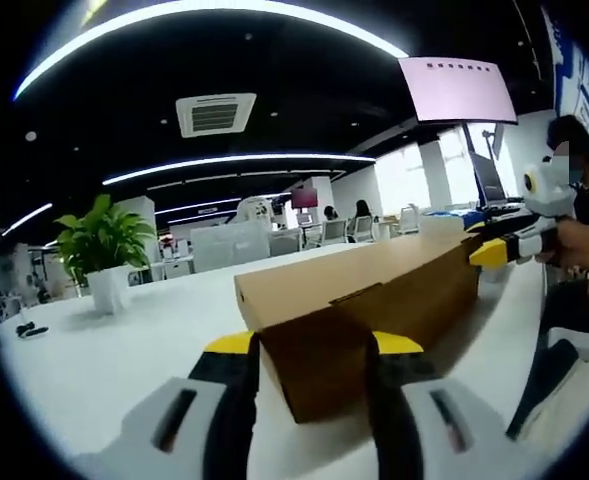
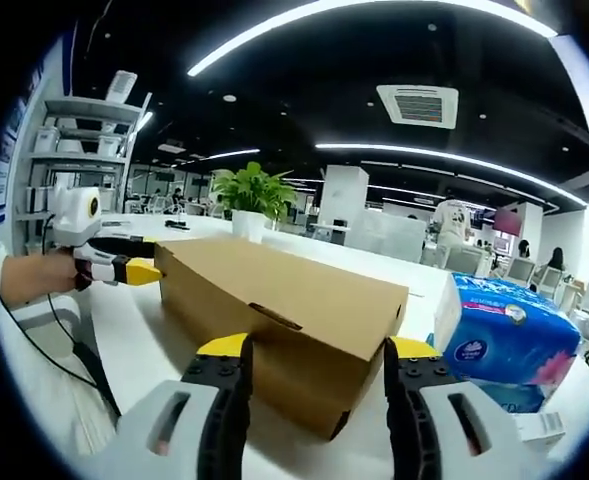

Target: Operate the shoe box by opening the lid, removing the specified soft item, and placing it in the target area until the item is outside and the box remains undamaged.

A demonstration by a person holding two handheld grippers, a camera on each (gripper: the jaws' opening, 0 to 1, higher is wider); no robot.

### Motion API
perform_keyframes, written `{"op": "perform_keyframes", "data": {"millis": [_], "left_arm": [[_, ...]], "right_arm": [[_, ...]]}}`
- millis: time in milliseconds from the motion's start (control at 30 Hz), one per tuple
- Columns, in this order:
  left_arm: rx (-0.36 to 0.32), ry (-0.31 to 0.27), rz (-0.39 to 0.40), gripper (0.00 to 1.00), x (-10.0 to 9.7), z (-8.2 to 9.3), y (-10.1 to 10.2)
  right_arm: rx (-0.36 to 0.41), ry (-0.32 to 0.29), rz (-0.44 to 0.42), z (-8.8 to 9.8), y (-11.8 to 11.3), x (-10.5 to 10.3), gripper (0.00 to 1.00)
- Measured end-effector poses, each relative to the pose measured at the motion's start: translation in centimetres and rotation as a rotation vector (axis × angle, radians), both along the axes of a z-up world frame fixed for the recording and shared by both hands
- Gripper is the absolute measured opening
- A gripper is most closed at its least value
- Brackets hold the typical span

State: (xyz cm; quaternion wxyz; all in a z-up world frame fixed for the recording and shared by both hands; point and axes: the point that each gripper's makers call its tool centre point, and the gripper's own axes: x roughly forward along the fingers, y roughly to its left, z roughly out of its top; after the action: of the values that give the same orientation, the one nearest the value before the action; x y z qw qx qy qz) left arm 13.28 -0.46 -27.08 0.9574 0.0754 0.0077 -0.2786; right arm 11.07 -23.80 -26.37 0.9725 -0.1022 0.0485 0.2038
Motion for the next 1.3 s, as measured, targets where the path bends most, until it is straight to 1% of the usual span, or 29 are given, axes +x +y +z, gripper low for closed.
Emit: {"op": "perform_keyframes", "data": {"millis": [67, 200, 333, 533, 567, 667, 700, 767, 867, 900, 933, 967, 1000, 1033, 1067, 1100, 1133, 1200, 1233, 1267, 1300], "left_arm": [[-0.021, 0.003, -0.002, 0.42, -0.4, 0.0, -0.2], [0.004, -0.013, 0.004, 0.42, -0.7, 0.0, -0.6], [-0.023, 0.008, -0.001, 0.42, -0.8, 0.2, -0.5], [0.024, 0.001, -0.017, 0.41, -0.9, 0.0, -0.6], [0.026, 0.003, -0.018, 0.40, -0.9, 0.0, -0.5], [0.020, 0.012, -0.028, 0.40, -1.1, 0.0, -0.6], [0.022, 0.010, -0.031, 0.39, -1.3, 0.0, -0.5], [0.047, -0.016, -0.038, 0.39, -1.3, -0.1, -0.5], [0.050, -0.031, -0.037, 0.41, -1.3, -0.3, -0.7], [0.057, -0.037, -0.038, 0.40, -1.3, -0.3, -0.6], [0.063, -0.031, -0.037, 0.40, -1.3, -0.4, -0.6], [0.085, -0.039, -0.045, 0.41, -1.4, -0.6, -0.6], [0.108, -0.053, -0.060, 0.42, -1.6, -0.7, -0.7], [0.091, -0.039, -0.060, 0.43, -1.6, -0.8, -0.7], [0.079, -0.023, -0.068, 0.43, -1.7, -0.9, -0.7], [0.054, 0.008, -0.079, 0.43, -2.0, -1.0, -0.7], [0.047, 0.016, -0.083, 0.43, -2.0, -0.9, -0.5], [0.031, 0.014, -0.078, 0.43, -2.2, -0.5, -0.2], [0.017, 0.011, -0.063, 0.42, -2.2, -0.1, 0.2], [0.009, 0.012, -0.070, 0.37, -2.4, 0.2, 0.3], [0.000, 0.008, -0.083, 0.34, -2.6, 0.6, 0.3]], "right_arm": [[0.003, -0.002, 0.002, 0.0, -0.2, -0.2, 0.53], [0.011, -0.006, 0.010, 0.0, -0.5, -0.2, 0.53], [0.011, -0.009, 0.019, 0.0, -0.6, -0.1, 0.53], [0.013, -0.023, 0.018, -0.1, -0.7, -0.3, 0.53], [-0.010, -0.027, 0.015, -0.2, -0.6, -0.4, 0.54], [-0.037, -0.007, 0.004, -0.2, -0.7, -0.8, 0.54], [-0.042, -0.010, 0.006, -0.2, -0.7, -0.8, 0.54], [-0.032, -0.011, 0.005, -0.2, -0.7, -0.9, 0.54], [-0.050, 0.000, 0.001, -0.3, -0.7, -1.0, 0.54], [-0.066, -0.002, 0.006, -0.3, -0.7, -1.0, 0.54], [-0.130, -0.014, 0.020, -0.5, -0.8, -0.9, 0.54], [-0.172, -0.016, 0.028, -0.7, -0.9, -1.0, 0.54], [-0.248, -0.019, 0.039, -1.0, -1.1, -1.1, 0.54], [-0.273, -0.028, 0.042, -1.0, -1.1, -1.1, 0.53], [-0.259, -0.036, 0.035, -0.9, -1.1, -1.2, 0.54], [-0.233, -0.043, 0.037, -0.8, -0.9, -1.5, 0.55], [-0.222, -0.042, 0.051, -0.8, -0.7, -1.8, 0.57], [-0.181, -0.039, 0.052, -0.4, -0.8, -2.0, 0.60], [-0.166, -0.043, 0.050, -0.1, -1.0, -2.1, 0.60], [-0.164, -0.045, 0.049, 0.0, -1.1, -2.1, 0.60], [-0.165, -0.062, 0.048, 0.2, -1.5, -2.1, 0.60]]}}
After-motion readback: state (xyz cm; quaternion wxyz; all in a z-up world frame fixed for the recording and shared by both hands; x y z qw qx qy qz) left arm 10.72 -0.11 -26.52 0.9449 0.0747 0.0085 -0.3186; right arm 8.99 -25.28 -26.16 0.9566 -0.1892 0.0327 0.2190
